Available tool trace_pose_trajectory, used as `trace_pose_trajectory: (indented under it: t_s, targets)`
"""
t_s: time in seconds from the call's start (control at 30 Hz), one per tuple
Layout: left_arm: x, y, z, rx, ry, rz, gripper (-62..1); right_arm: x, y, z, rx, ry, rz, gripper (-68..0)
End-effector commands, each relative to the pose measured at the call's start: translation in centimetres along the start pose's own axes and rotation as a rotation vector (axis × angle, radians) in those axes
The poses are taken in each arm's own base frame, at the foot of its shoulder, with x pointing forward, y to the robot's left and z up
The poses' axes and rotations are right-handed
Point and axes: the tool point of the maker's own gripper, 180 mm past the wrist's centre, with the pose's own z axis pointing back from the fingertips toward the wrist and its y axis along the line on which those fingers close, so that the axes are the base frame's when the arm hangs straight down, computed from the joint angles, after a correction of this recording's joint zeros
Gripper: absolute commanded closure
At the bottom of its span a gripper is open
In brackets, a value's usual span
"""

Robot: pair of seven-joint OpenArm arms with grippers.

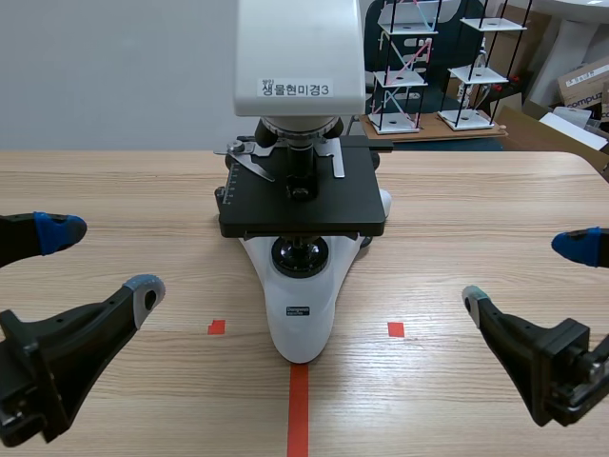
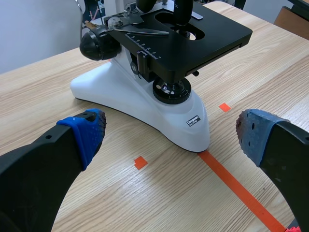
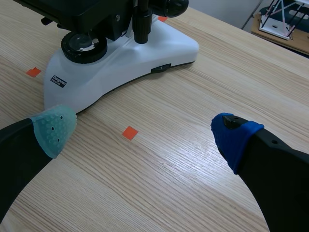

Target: Point at the fine focus knob

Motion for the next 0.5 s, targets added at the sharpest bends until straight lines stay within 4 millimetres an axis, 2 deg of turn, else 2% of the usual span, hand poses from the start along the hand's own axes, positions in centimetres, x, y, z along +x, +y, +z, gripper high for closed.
trace_pose_trajectory:
  t_s: [0.0,0.47]
  targets:
    - [0.67,-0.07,0.03,-0.001,-0.024,0.002,-56.6,0.78,-0.26,-0.17,-0.008,-0.03,0.008,-61.7]
    - [0.68,-0.07,0.03,-0.001,-0.025,0.002,-56.6,0.75,-0.26,-0.17,-0.008,-0.028,0.012,-61.7]
